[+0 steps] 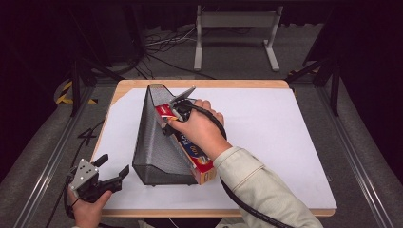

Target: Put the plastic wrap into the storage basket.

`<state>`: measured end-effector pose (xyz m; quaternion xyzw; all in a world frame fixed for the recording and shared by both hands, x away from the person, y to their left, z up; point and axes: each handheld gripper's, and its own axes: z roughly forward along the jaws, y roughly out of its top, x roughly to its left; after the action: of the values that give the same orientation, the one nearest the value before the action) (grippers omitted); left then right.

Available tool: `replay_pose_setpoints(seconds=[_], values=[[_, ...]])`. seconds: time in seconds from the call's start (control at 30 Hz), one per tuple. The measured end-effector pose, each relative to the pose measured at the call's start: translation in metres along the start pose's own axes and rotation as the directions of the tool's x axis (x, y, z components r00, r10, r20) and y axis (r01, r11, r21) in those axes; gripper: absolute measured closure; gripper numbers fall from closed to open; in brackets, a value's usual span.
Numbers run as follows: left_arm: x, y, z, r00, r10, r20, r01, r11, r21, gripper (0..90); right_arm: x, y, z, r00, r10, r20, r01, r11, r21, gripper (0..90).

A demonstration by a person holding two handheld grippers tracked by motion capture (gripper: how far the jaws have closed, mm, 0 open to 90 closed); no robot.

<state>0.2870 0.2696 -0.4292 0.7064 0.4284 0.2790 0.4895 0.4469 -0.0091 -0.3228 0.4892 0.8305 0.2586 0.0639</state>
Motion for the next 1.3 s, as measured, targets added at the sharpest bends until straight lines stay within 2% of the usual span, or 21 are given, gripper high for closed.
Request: replay_pose_setpoints(seconds=[0.07,0.13,0.3,0.4,0.43,0.5,0.6,0.63,0.7,0.73,0.77,0.8,0.87,0.9,0.93,0.97,1.1,1.27,1.3], values=[[0.000,0.000,0.000,1.0000,0.005,-0.003,-0.005,1.0000,0.003,15.4,-0.001,0.000,-0.005,1.0000,-0.006,-0.004,0.005,0.999,-0.041,18.7],[0.000,0.000,-0.001,1.0000,0.002,-0.007,-0.002,1.0000,0.005,15.5,-0.002,0.000,-0.010,0.9992,-0.040,-0.007,0.039,0.995,-0.096,18.8],[-0.001,0.000,-0.001,1.0000,0.006,-0.005,-0.006,1.0000,0.004,15.4,-0.005,-0.005,-0.024,0.9948,-0.097,-0.030,0.089,0.972,-0.216,19.5],[0.000,0.000,0.000,1.0000,0.002,-0.004,-0.002,1.0000,0.000,15.4,-0.007,-0.011,-0.033,0.9866,-0.160,-0.033,0.145,0.949,-0.281,19.3],[0.000,0.000,0.001,1.0000,0.003,-0.005,-0.003,1.0000,0.002,15.4,-0.009,-0.014,-0.037,0.9814,-0.190,-0.027,0.172,0.932,-0.318,19.3],[0.000,0.000,0.001,1.0000,0.002,-0.005,-0.002,1.0000,0.002,15.4,-0.012,-0.020,-0.043,0.9769,-0.212,-0.028,0.187,0.911,-0.369,19.3],[-0.001,0.001,0.002,1.0000,0.006,-0.002,-0.006,1.0000,0.005,15.4,-0.017,-0.025,-0.050,0.9721,-0.232,-0.037,0.196,0.890,-0.412,19.3],[-0.001,0.001,0.002,1.0000,0.007,-0.002,-0.007,1.0000,0.005,15.4,-0.019,-0.027,-0.053,0.9675,-0.250,-0.038,0.210,0.878,-0.431,19.3],[-0.001,0.001,0.002,1.0000,0.007,-0.002,-0.007,1.0000,0.006,15.4,-0.022,-0.029,-0.058,0.9645,-0.262,-0.034,0.218,0.863,-0.455,19.3],[-0.001,0.001,0.001,1.0000,0.006,-0.002,-0.006,1.0000,0.005,15.4,-0.023,-0.030,-0.059,0.9634,-0.266,-0.031,0.223,0.859,-0.461,19.0],[-0.001,0.001,0.001,1.0000,0.006,-0.003,-0.006,0.9999,0.008,15.4,-0.026,-0.031,-0.062,0.9643,-0.264,-0.023,0.225,0.864,-0.450,19.0],[-0.001,0.000,0.001,1.0000,0.003,-0.002,-0.003,1.0000,0.005,15.4,-0.029,-0.032,-0.063,0.9622,-0.272,-0.022,0.233,0.863,-0.449,19.0],[-0.001,0.000,0.001,1.0000,0.005,-0.001,-0.005,1.0000,0.007,15.4,-0.033,-0.034,-0.065,0.9582,-0.283,-0.042,0.233,0.859,-0.455,19.0],[-0.001,0.000,0.001,1.0000,0.004,-0.001,-0.004,1.0000,0.007,15.4,-0.035,-0.034,-0.066,0.9538,-0.296,-0.052,0.240,0.855,-0.460,19.0],[-0.001,0.000,0.001,1.0000,0.002,-0.001,-0.002,1.0000,0.005,15.4,-0.036,-0.035,-0.067,0.9466,-0.317,-0.060,0.253,0.845,-0.472,19.0],[-0.001,0.000,0.001,1.0000,0.001,-0.002,-0.001,1.0000,0.005,15.4,-0.038,-0.036,-0.069,0.9429,-0.327,-0.064,0.258,0.839,-0.479,19.1],[-0.001,-0.001,0.001,1.0000,0.000,-0.001,0.000,1.0000,0.006,15.3,-0.043,-0.042,-0.075,0.9436,-0.322,-0.078,0.245,0.838,-0.488,19.0],[-0.001,0.000,-0.001,1.0000,0.003,-0.003,-0.003,1.0000,0.006,15.3,-0.049,-0.052,-0.086,0.9410,-0.329,-0.078,0.246,0.824,-0.511,18.5],[-0.001,0.000,0.000,1.0000,0.003,-0.002,-0.003,1.0000,0.007,15.3,-0.051,-0.054,-0.087,0.9421,-0.326,-0.077,0.244,0.825,-0.510,18.6]])
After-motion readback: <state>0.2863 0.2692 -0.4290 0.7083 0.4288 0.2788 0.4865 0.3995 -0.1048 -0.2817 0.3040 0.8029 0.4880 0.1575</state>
